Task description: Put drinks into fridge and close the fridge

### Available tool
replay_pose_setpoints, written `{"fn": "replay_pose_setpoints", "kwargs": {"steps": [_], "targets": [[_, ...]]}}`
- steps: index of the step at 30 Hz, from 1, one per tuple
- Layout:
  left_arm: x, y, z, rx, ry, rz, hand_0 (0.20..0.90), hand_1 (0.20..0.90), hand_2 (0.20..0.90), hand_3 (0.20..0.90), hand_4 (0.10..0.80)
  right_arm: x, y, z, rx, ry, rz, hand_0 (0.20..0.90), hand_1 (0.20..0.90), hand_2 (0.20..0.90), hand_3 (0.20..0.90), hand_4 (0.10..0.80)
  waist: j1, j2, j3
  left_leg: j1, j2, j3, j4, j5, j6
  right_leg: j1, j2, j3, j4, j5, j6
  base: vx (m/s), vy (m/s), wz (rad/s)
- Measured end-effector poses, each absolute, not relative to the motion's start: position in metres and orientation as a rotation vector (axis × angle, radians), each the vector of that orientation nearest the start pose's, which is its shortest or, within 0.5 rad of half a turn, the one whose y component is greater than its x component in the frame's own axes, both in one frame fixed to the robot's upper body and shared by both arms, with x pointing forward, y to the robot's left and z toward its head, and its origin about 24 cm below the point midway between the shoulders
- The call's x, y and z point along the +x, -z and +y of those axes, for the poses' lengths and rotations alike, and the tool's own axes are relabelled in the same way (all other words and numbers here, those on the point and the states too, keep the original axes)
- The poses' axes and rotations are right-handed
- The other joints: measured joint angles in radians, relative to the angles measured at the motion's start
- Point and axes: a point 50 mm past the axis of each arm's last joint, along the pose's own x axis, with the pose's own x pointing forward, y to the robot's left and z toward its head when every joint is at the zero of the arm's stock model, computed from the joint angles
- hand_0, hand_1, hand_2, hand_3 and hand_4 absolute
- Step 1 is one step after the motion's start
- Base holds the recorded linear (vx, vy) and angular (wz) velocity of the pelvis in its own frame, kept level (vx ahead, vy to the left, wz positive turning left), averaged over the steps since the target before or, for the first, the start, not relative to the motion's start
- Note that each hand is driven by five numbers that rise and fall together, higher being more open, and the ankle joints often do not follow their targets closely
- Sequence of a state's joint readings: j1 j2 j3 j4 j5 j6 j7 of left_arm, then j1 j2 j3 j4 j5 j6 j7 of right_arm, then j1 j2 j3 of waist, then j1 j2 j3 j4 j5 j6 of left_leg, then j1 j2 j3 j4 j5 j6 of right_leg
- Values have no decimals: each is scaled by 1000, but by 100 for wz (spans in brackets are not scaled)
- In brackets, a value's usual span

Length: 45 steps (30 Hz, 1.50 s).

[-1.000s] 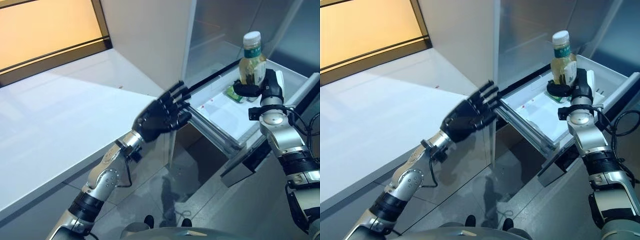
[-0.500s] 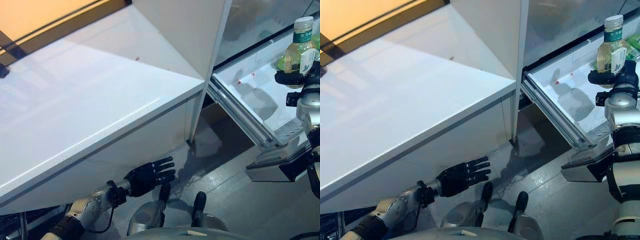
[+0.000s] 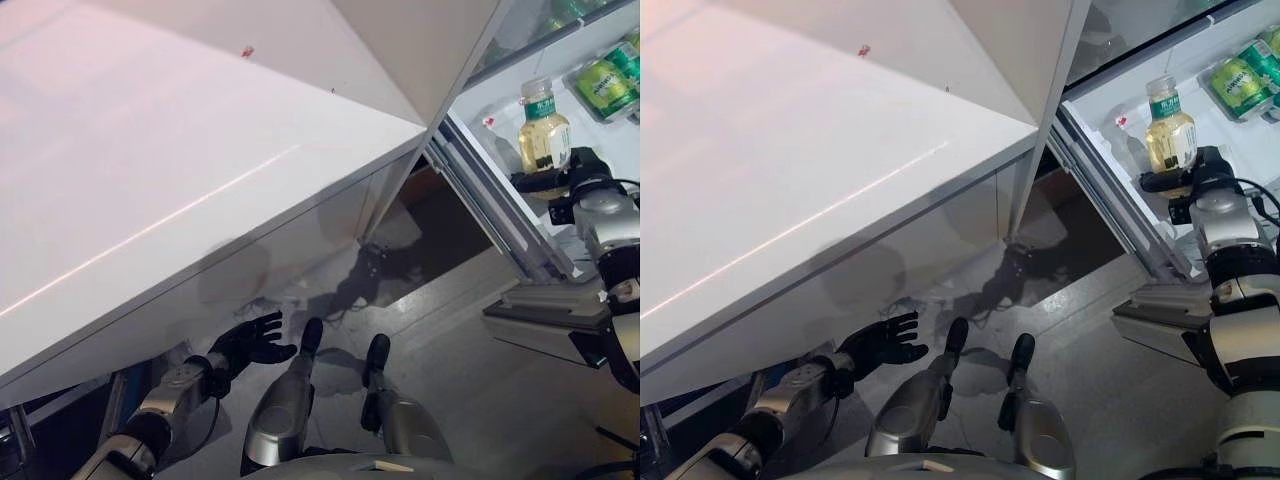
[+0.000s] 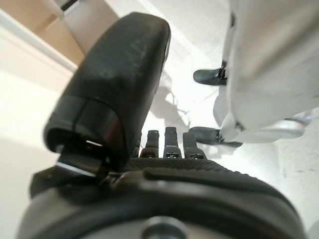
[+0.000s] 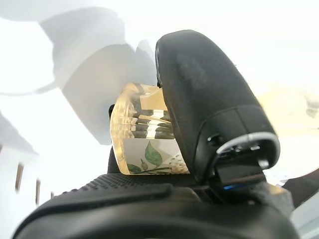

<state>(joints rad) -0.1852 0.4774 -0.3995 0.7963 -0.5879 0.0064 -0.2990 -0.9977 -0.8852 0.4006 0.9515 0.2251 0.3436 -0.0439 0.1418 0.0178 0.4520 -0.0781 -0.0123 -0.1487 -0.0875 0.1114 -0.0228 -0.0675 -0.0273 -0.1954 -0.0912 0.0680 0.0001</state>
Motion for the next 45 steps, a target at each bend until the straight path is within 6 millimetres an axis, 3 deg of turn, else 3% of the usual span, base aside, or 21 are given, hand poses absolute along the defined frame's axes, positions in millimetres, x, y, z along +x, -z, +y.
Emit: {"fn": "replay_pose_setpoints", "kwargs": {"steps": [8, 9, 10, 14, 19, 24, 30, 34, 38, 42, 45], "targets": [[237, 71, 230, -7, 251, 693, 900, 900, 900, 900, 800, 368, -203, -344, -885, 257, 558, 300, 300, 300, 200, 100, 4, -1, 1, 5, 9, 16, 0, 1, -2, 0, 4, 14, 0, 9, -6, -7, -23, -5], [236, 72, 230, -7, 251, 699, 900, 900, 900, 900, 800, 367, -202, -345, -904, 244, 594, 775, 775, 775, 755, 655, 5, -1, 1, 5, 10, 17, 0, 1, -2, 0, 4, 14, 0, 9, -6, 0, 0, 0], [236, 72, 230, -9, 250, 706, 900, 900, 900, 900, 800, 365, -201, -348, -921, 228, 641, 900, 900, 900, 900, 800, 7, -1, 1, 5, 10, 17, 0, 2, -3, 0, 5, 14, 0, 10, -7, 0, 0, 0], [235, 73, 231, -11, 244, 718, 900, 900, 900, 900, 800, 357, -196, -357, -904, 202, 800, 900, 900, 900, 900, 800, 19, -1, 1, 6, 11, 17, 0, 2, -4, 1, 5, 12, 0, 11, -7, 0, 0, 0], [234, 74, 238, -32, 203, 730, 900, 900, 900, 900, 800, 356, -200, -357, -838, 204, 813, 900, 900, 900, 900, 800, 21, -1, 1, 11, 10, 16, 0, 3, -4, 7, 4, 9, 0, 11, -8, -16, 31, 1], [231, 76, 242, -42, 172, 737, 900, 900, 900, 900, 800, 356, -201, -359, -693, 235, 743, 900, 900, 900, 900, 800, 15, -2, 0, 17, 11, 14, 0, 3, -5, 15, 4, 0, 0, 12, -8, -16, 55, 2], [229, 79, 239, -51, 163, 744, 900, 900, 900, 900, 800, 361, -206, -354, -650, 214, 649, 900, 900, 900, 900, 800, -2, -2, 0, 22, 12, 19, 0, 7, -8, 17, 5, 5, 0, 18, -9, -19, 57, -2], [226, 83, 235, -38, 168, 761, 900, 900, 900, 900, 800, 369, -232, -339, -715, 166, 471, 900, 900, 900, 900, 800, -14, -3, -1, 37, 12, 37, 0, 7, -7, 25, 6, 24, 0, 23, -8, -14, 42, -12], [225, 84, 237, -51, 147, 757, 900, 900, 900, 900, 800, 370, -274, -317, -848, 140, 234, 900, 900, 900, 900, 800, -30, -15, -6, 62, 11, 45, 0, 6, -7, 47, 8, 35, 0, 23, -9, -5, 47, -5], [210, 94, 251, -52, 60, 814, 900, 900, 900, 900, 800, 366, -314, -282, -864, 110, -103, 900, 900, 900, 900, 800, -40, -68, -31, 109, 11, 94, -1, -11, -4, 70, 13, 87, 0, 24, -7, 35, 92, -33], [196, 102, 259, -66, 9, 862, 900, 900, 900, 900, 800, 356, -326, -277, -781, 169, -315, 900, 900, 900, 900, 800, -44, -106, -66, 128, 11, 124, -1, -23, -1, 78, 14, 115, 0, 25, -7, 72, 99, -34]]}}
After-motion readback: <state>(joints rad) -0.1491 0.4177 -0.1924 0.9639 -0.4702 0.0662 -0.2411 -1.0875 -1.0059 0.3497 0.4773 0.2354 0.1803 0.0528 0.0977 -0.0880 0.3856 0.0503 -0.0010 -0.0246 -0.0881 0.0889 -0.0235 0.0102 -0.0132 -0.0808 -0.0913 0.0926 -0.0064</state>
